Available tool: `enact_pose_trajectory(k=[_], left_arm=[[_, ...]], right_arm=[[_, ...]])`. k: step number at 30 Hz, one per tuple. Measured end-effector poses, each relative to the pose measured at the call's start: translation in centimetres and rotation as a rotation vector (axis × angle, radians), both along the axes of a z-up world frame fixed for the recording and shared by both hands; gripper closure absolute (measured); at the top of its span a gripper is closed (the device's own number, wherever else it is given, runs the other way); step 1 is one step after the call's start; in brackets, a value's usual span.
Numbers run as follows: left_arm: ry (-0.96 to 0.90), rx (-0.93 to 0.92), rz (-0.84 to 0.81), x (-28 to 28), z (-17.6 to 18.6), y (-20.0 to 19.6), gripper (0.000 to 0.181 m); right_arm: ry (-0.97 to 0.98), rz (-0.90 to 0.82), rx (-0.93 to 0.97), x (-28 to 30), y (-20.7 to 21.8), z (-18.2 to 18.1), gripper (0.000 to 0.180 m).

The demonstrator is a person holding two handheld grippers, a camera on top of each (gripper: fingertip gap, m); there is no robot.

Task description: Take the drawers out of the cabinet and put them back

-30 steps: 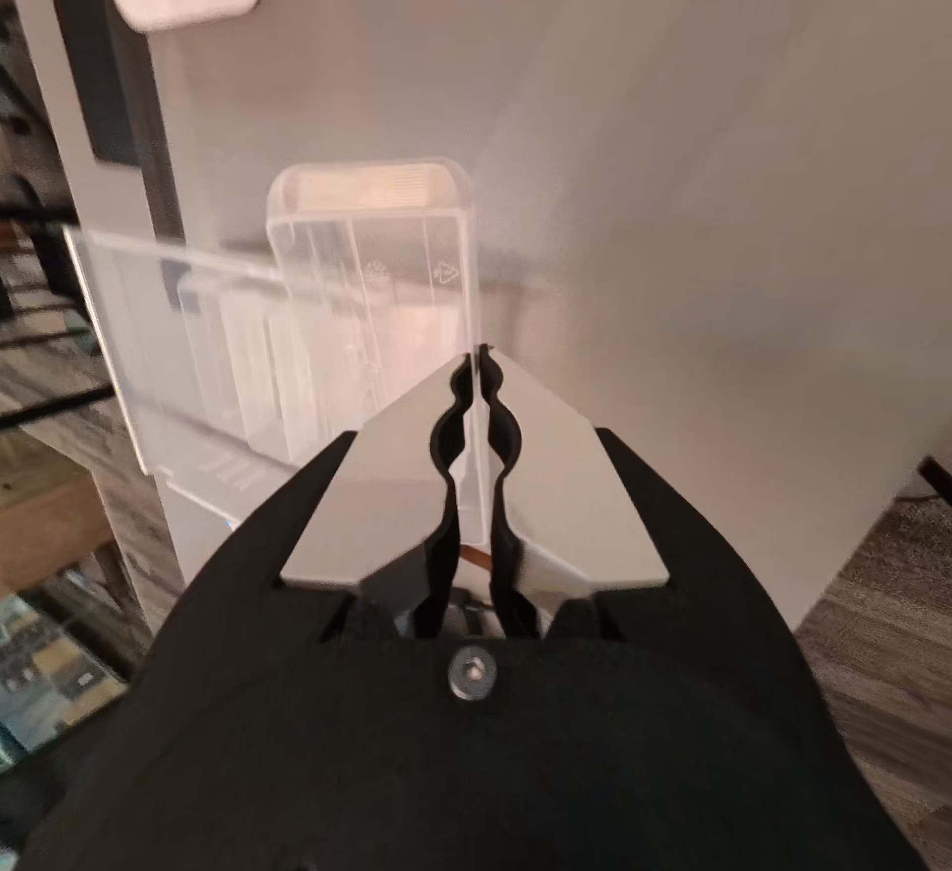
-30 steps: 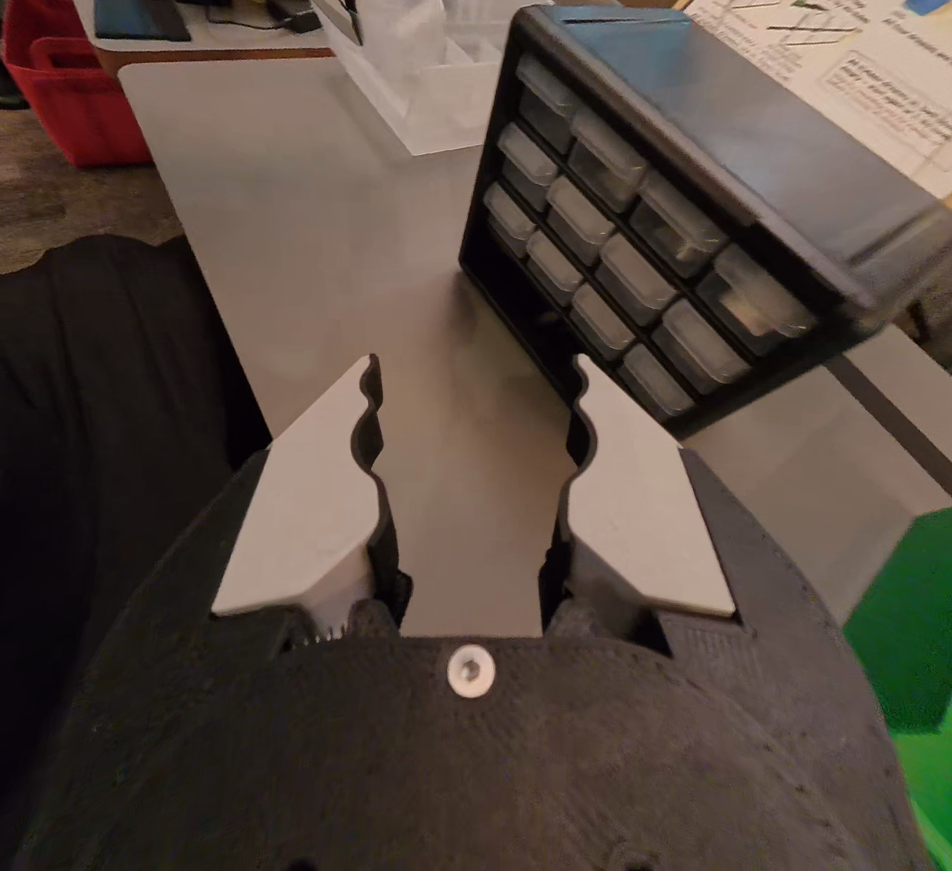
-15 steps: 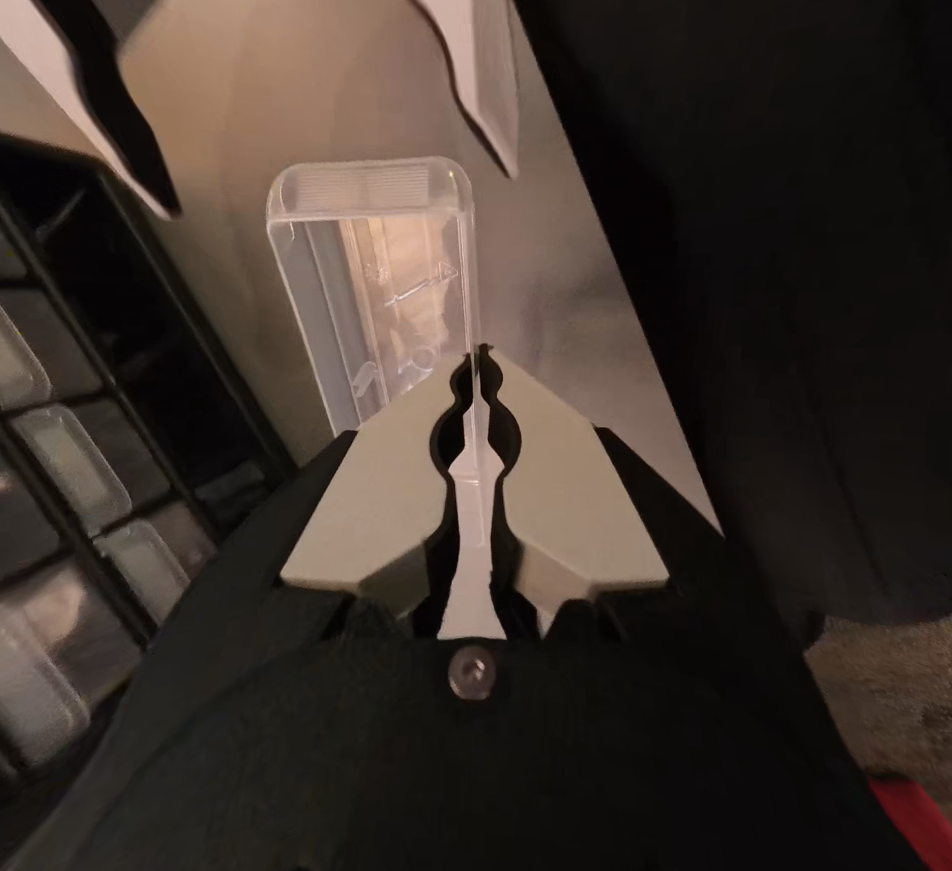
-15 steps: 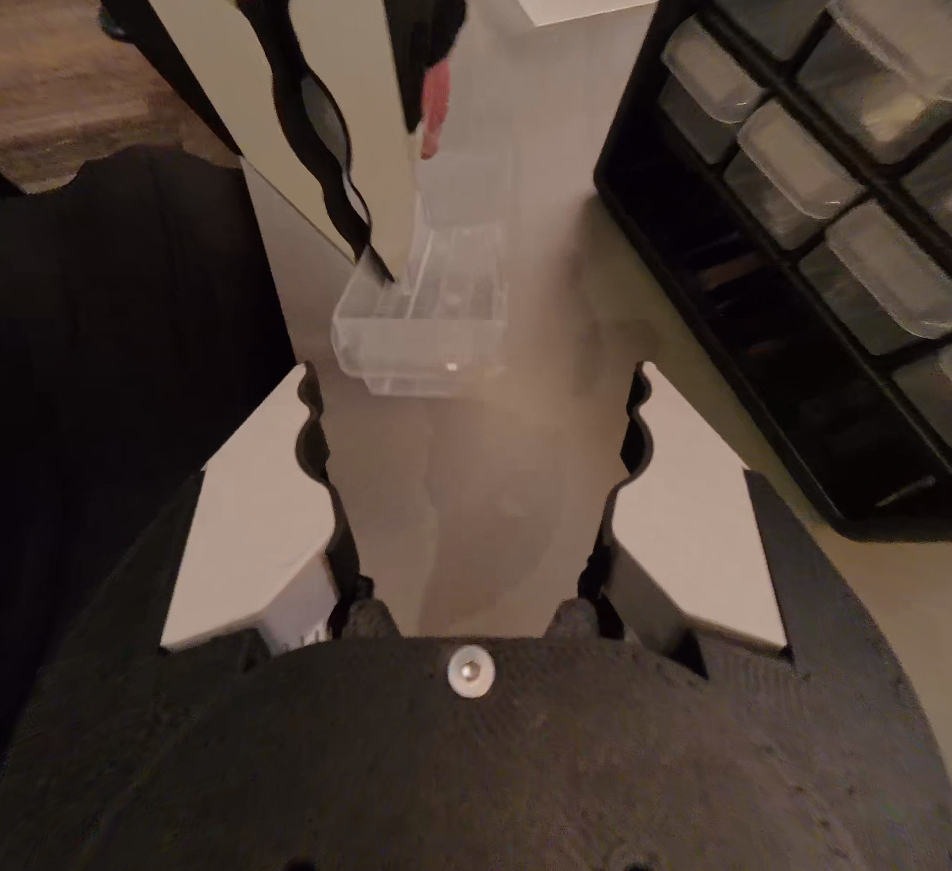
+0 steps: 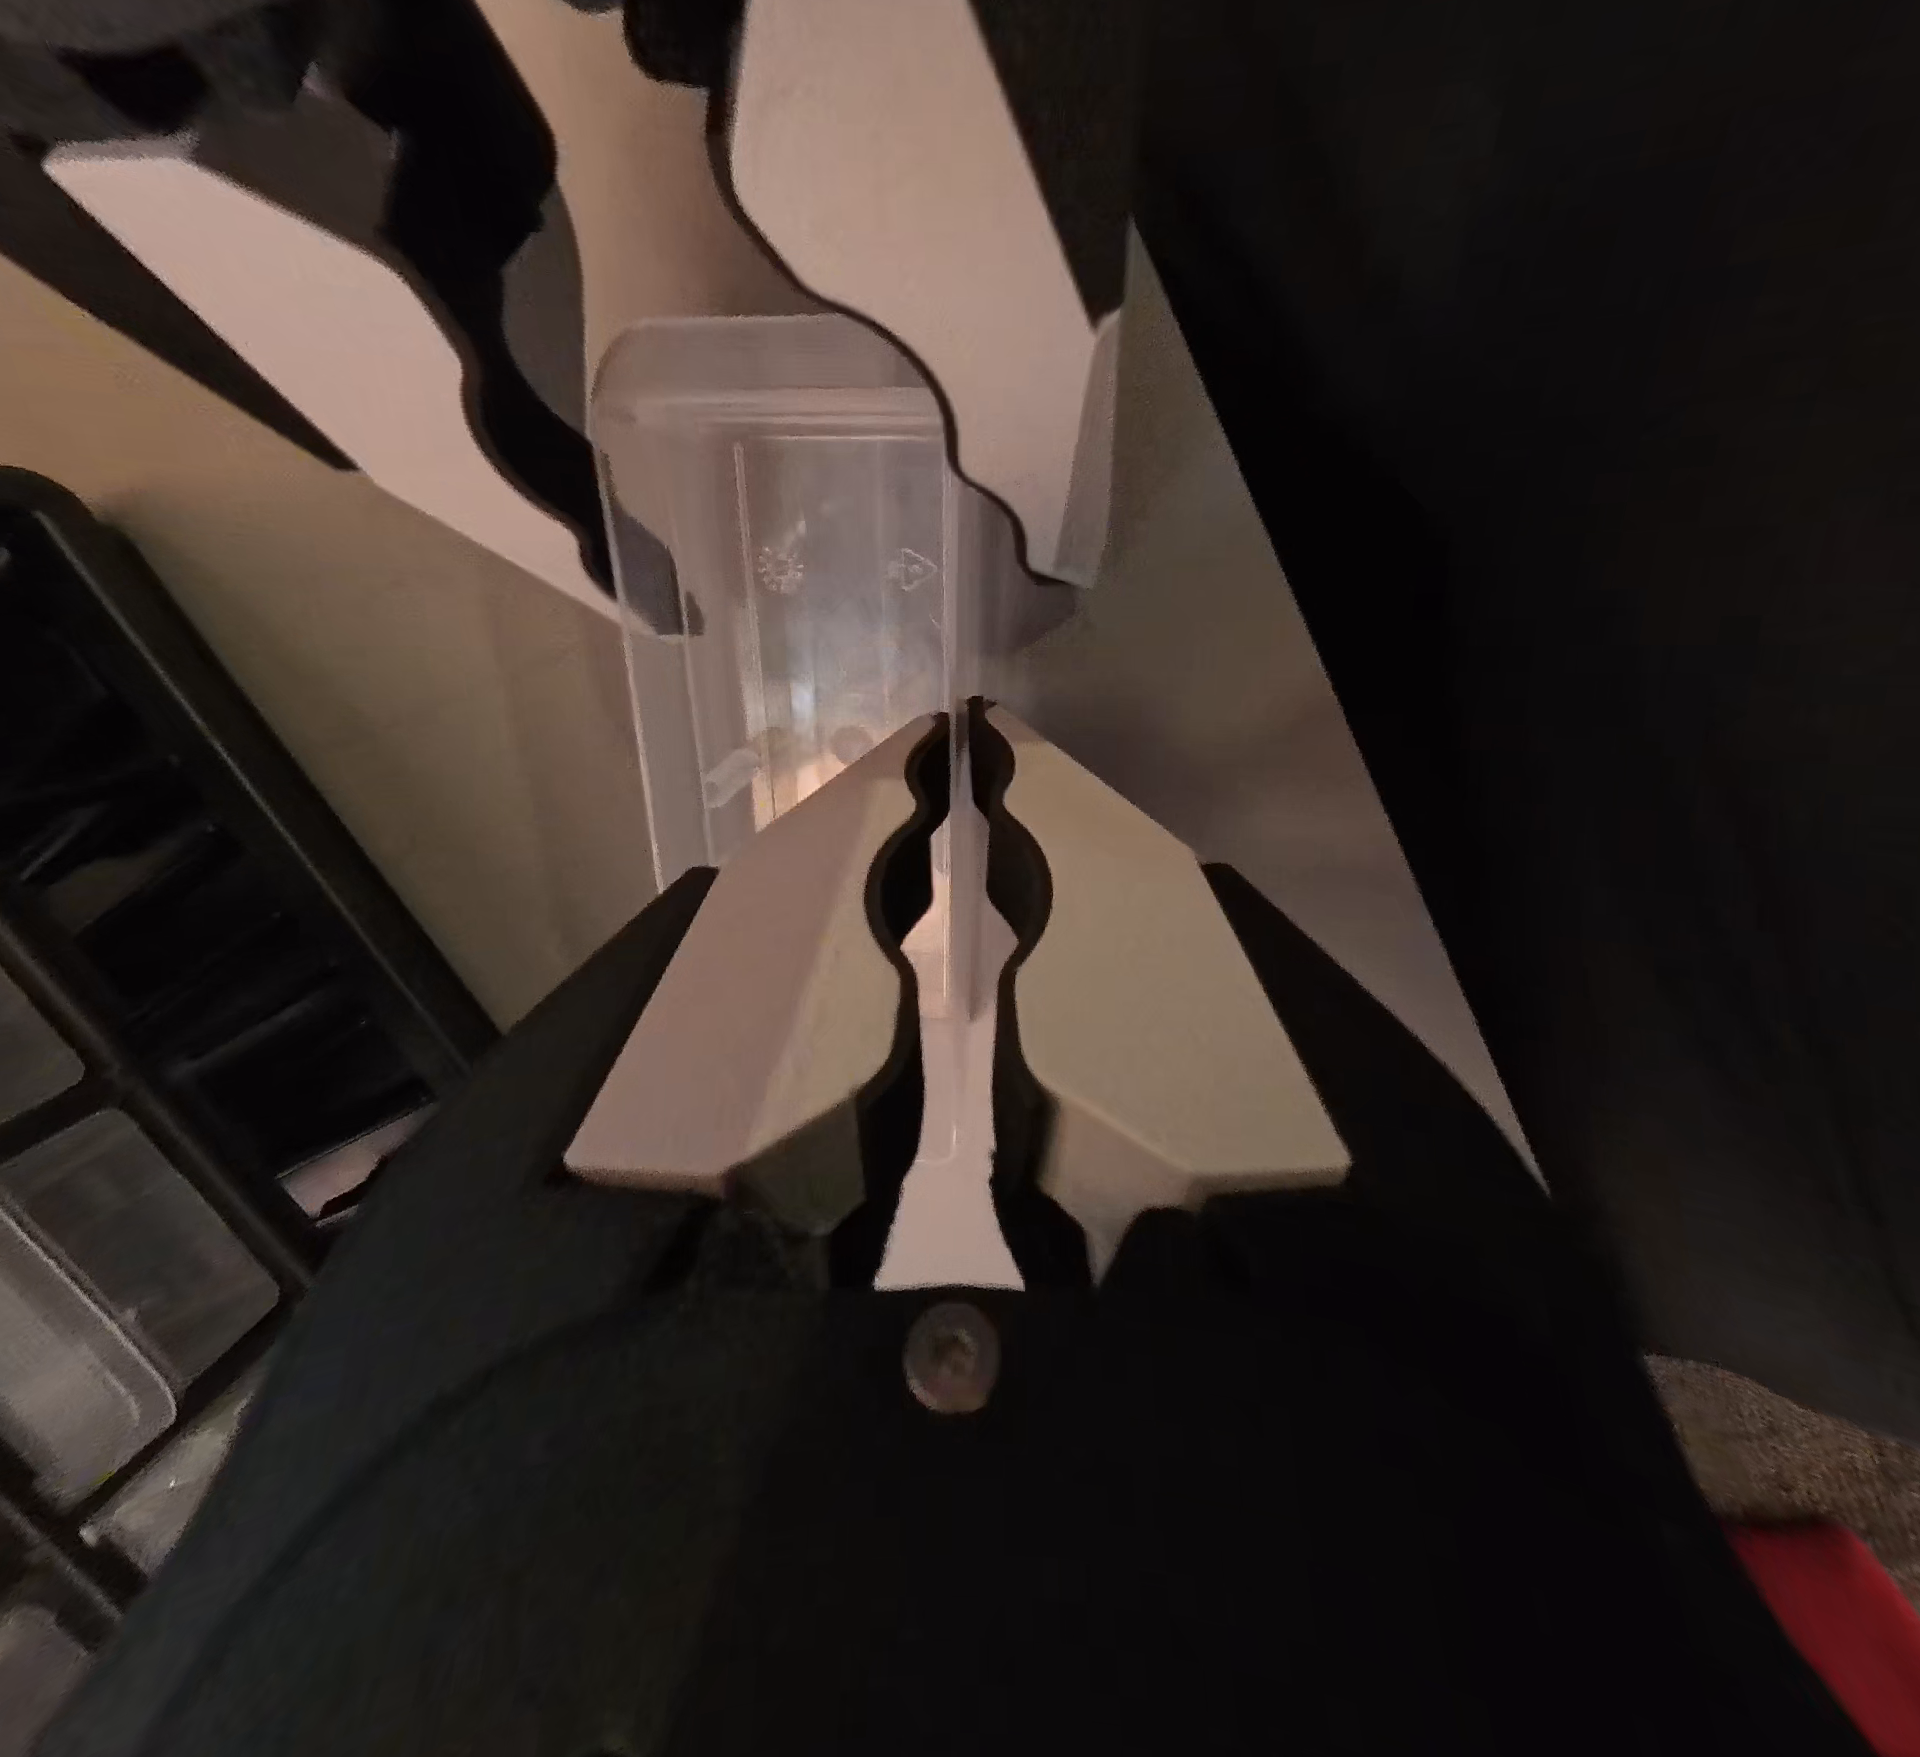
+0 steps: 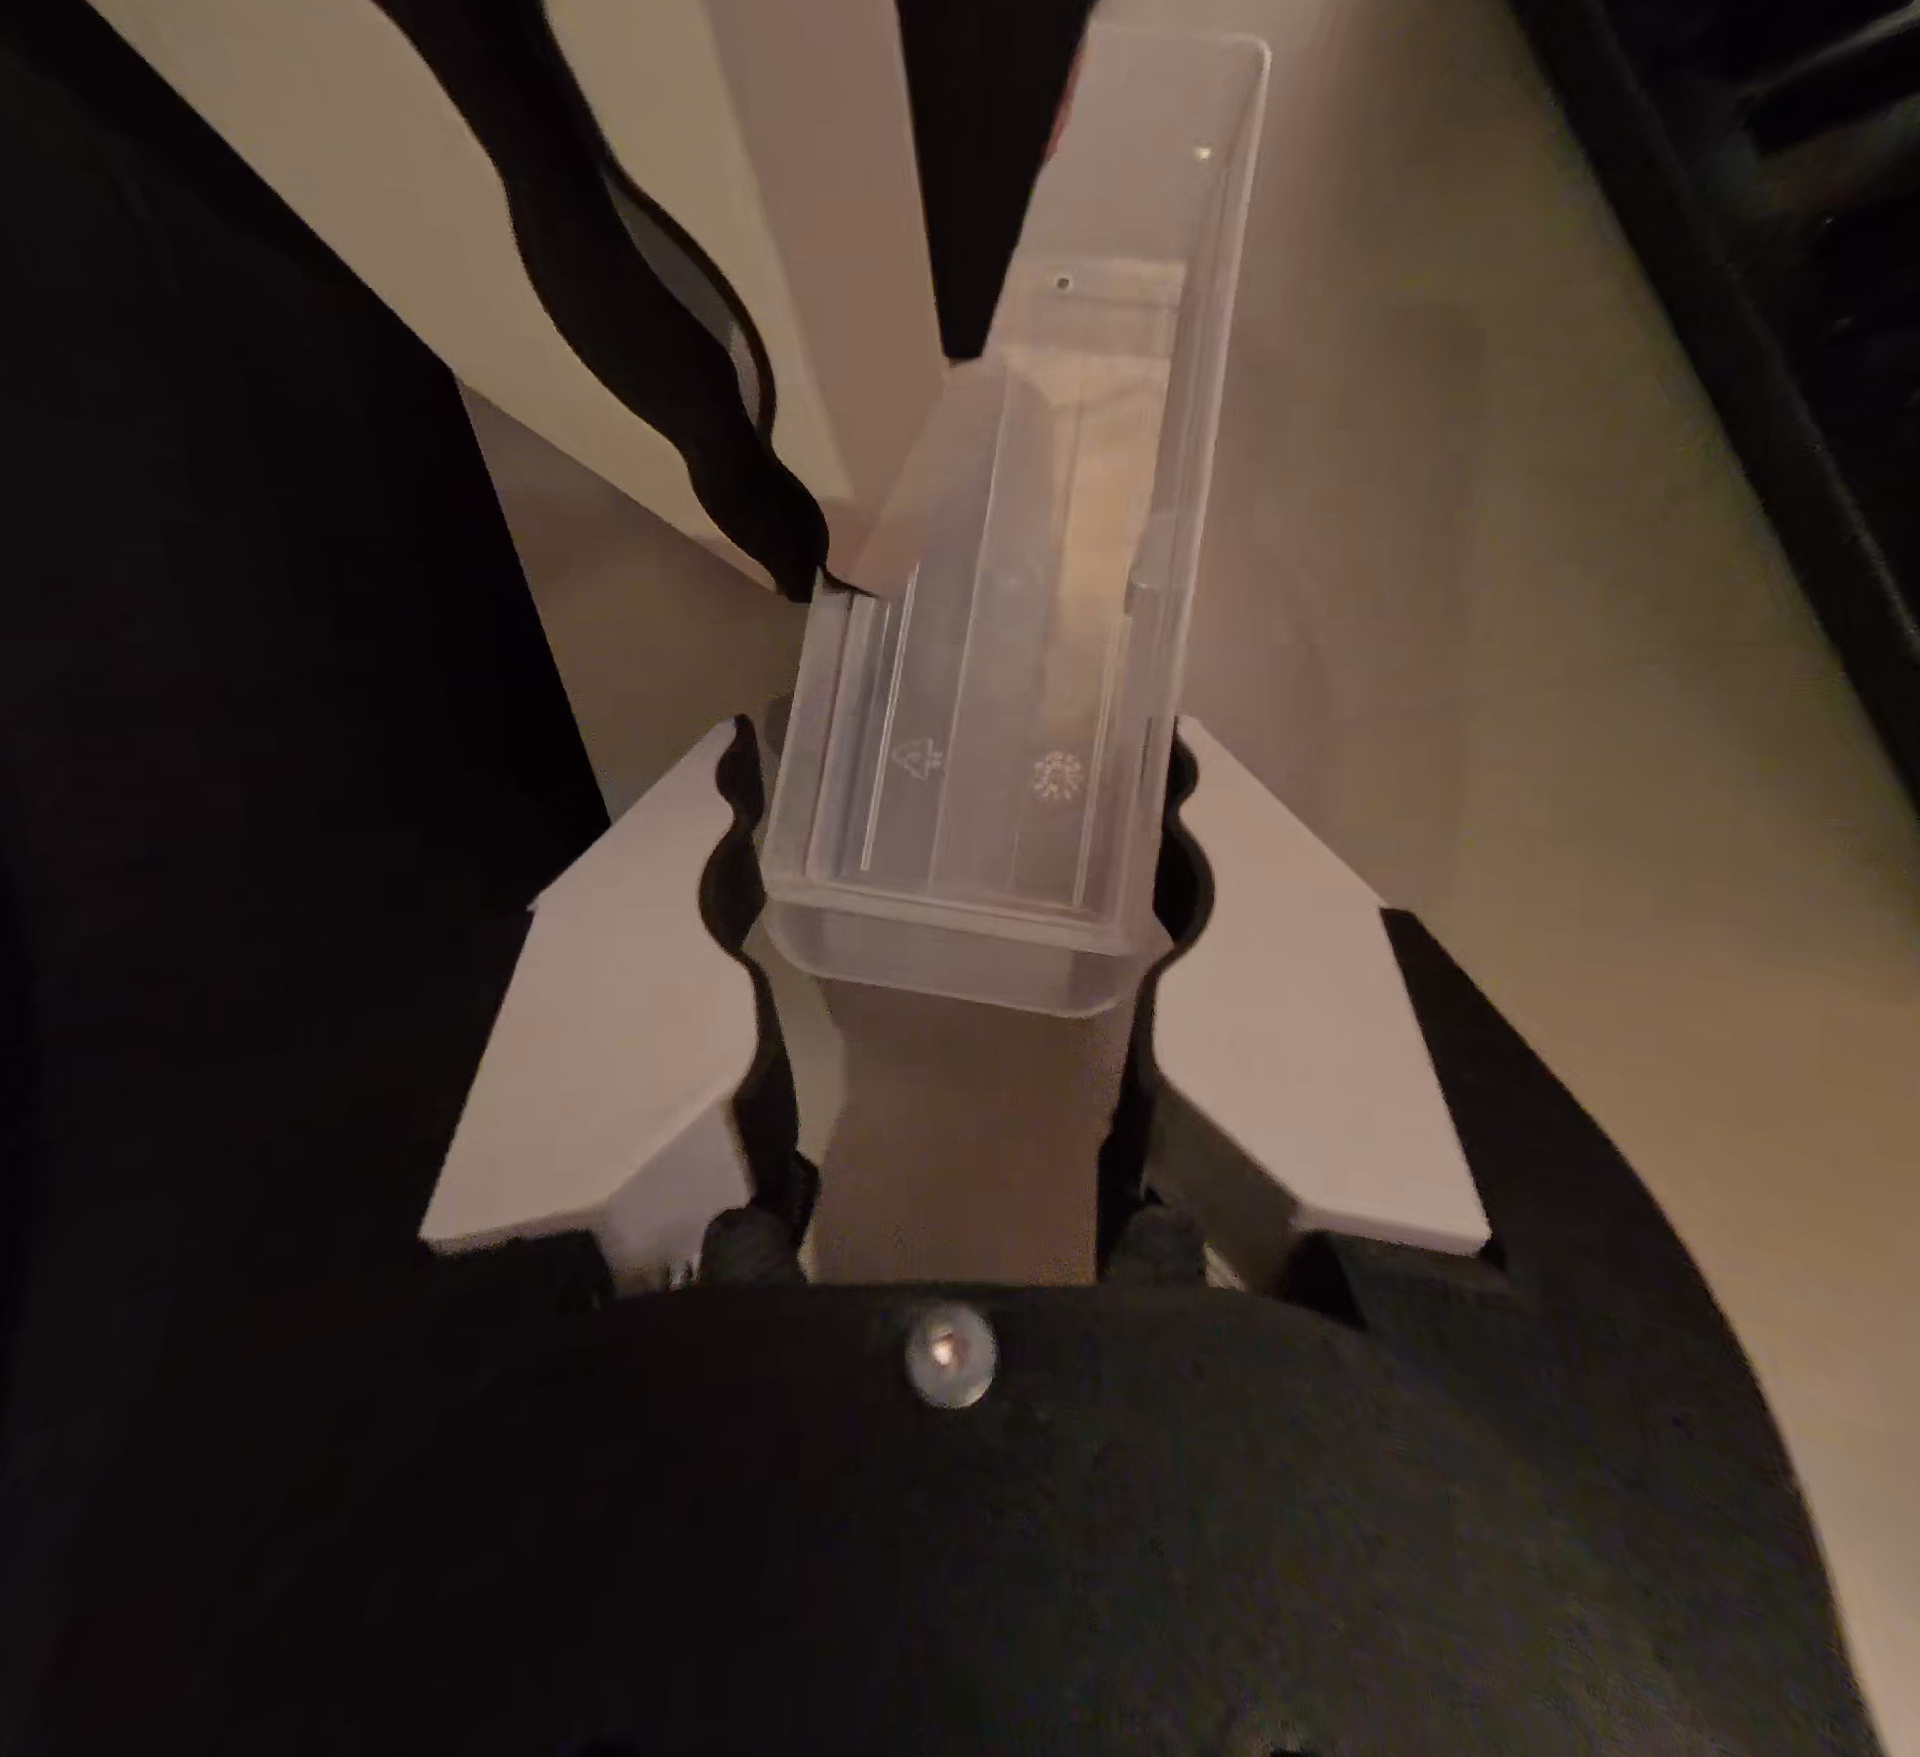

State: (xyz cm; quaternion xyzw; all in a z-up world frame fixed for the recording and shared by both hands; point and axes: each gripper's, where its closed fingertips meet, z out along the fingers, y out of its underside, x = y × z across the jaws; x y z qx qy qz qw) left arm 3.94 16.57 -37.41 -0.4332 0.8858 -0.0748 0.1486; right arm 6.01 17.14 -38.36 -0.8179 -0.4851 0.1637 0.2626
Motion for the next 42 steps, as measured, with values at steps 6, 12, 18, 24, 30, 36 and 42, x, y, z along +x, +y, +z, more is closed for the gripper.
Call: enact_pose_trajectory(k=[6,12,18,24,30,36,42], left_arm=[[-0.073,0.032,0.071,-0.6,1.7,1.9,0.163],[-0.276,0.099,0.195,-2.2,9.4,6.3,0.162],[-0.527,0.233,0.312,-3.3,17.4,10.6,0.166],[-0.622,0.354,0.392,-4.0,20.6,13.4,0.166],[-0.727,0.420,0.399,-2.4,24.8,15.5,0.167],[-0.717,0.386,0.471,0.0,26.4,20.7,0.164],[-0.552,0.291,0.556,0.7,23.4,26.1,0.152]], right_arm=[[0.004,-0.040,-0.032,0.3,0.2,-0.2,0.106],[0.035,-0.159,-0.034,1.5,1.0,1.8,0.107],[0.024,-0.283,-0.035,4.1,2.0,2.3,0.109],[0.082,-0.392,-0.006,5.3,2.8,4.2,0.114],[0.174,-0.591,0.009,7.3,3.8,5.8,0.116],[0.212,-0.731,-0.027,9.5,4.8,5.0,0.116],[0.230,-0.809,-0.064,10.6,5.9,4.1,0.116]])
